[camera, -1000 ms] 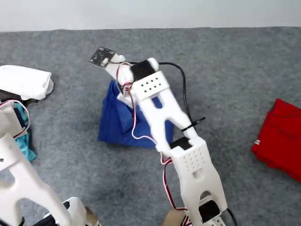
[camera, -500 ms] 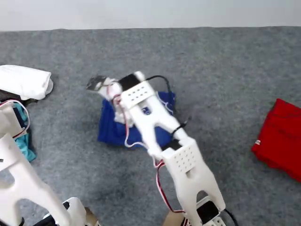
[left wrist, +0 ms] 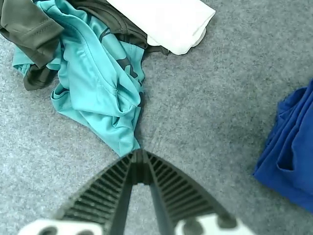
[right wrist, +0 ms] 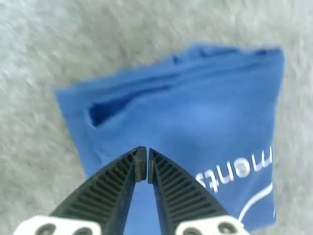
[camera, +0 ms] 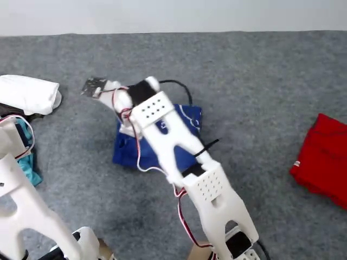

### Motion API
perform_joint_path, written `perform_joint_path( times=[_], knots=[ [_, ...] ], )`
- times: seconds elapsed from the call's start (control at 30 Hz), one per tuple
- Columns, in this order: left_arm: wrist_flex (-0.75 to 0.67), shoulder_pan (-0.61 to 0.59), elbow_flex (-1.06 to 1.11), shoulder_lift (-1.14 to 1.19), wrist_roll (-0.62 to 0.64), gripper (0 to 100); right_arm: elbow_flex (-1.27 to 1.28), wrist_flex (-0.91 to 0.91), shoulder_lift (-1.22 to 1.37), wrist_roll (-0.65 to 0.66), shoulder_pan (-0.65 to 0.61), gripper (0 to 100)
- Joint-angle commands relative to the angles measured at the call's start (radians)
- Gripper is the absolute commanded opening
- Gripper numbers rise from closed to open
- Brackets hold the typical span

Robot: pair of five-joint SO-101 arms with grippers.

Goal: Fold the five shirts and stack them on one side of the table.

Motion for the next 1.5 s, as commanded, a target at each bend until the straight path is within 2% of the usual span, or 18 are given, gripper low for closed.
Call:
perform_joint_path(
  times=[0.0, 0.23, 0.5, 0.97, 1.23, 1.47],
  knots=[
    [0.017, 0.0, -0.004, -0.026, 0.0, 0, 0.011, 0.024, -0.061, 0.008, 0.036, 1.0],
    [0.017, 0.0, -0.002, -0.026, 0.0, 0, 0.08, -0.059, -0.007, 0.003, -0.064, 1.0],
    [0.017, -0.002, -0.002, -0.026, 0.0, 0, 0.078, -0.059, 0.033, 0.003, -0.205, 1.0],
    [0.017, -0.002, -0.002, -0.026, 0.0, 0, -0.1, 0.07, 0.002, 0.006, -0.079, 1.7],
    [0.017, -0.002, -0.002, -0.026, 0.0, 0, -0.028, 0.071, -0.071, -0.153, -0.127, 21.2],
    [0.017, -0.002, -0.002, -0.026, 0.0, 0, 0.107, 0.064, -0.044, -0.166, -0.156, 22.1]
  ],
)
